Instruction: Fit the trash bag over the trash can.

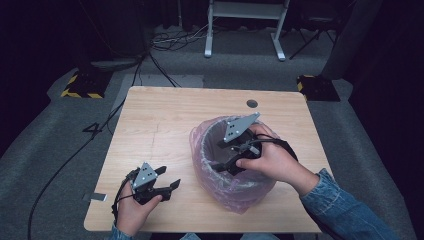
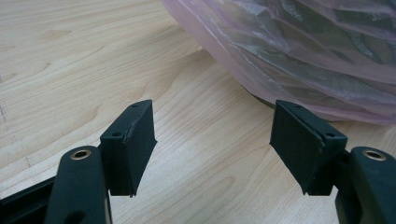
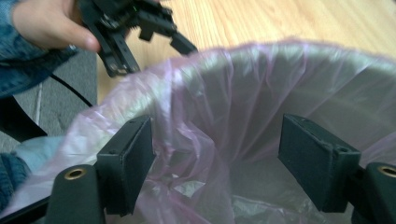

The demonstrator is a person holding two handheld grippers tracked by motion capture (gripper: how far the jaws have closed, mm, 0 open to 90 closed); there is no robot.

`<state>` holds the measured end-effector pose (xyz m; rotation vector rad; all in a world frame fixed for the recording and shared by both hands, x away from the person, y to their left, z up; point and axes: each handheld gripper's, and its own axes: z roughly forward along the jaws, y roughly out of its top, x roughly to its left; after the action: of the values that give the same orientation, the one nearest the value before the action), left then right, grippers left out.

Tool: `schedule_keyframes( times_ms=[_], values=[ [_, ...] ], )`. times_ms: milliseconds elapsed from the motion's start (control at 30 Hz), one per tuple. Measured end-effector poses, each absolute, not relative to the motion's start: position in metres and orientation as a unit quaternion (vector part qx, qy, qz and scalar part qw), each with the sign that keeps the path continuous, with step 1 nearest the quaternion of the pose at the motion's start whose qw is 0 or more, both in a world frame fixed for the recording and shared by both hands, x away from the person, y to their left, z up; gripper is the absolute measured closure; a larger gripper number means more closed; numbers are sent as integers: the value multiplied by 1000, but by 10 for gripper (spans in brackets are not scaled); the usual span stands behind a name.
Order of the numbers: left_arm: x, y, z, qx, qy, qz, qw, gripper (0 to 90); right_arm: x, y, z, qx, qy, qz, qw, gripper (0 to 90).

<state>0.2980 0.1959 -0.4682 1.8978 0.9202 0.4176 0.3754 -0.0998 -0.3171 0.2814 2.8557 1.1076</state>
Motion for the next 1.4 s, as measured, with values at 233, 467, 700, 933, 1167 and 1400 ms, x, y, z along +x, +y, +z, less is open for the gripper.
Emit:
schedule_keyframes(
  times_ms=[233, 467, 700, 933, 1167, 1400],
  values=[
    [298, 196, -468, 777, 375, 172, 476, 308, 380, -94, -336, 90, 942, 322, 21, 273],
    [298, 195, -468, 777, 375, 172, 476, 308, 389, -88, -357, 98, 954, 282, 4, 239],
    [298, 195, -469, 777, 375, 171, 476, 308, 394, -82, -383, 122, 967, 224, -14, 172],
    [297, 196, -468, 776, 375, 172, 477, 308, 396, -79, -398, 128, 973, 193, -16, 160],
    [296, 197, -468, 775, 377, 173, 476, 307, 397, -91, -381, 137, 963, 232, -1, 178],
    [287, 204, -469, 770, 390, 177, 473, 306, 398, -104, -342, 142, 937, 318, 32, 206]
  ],
)
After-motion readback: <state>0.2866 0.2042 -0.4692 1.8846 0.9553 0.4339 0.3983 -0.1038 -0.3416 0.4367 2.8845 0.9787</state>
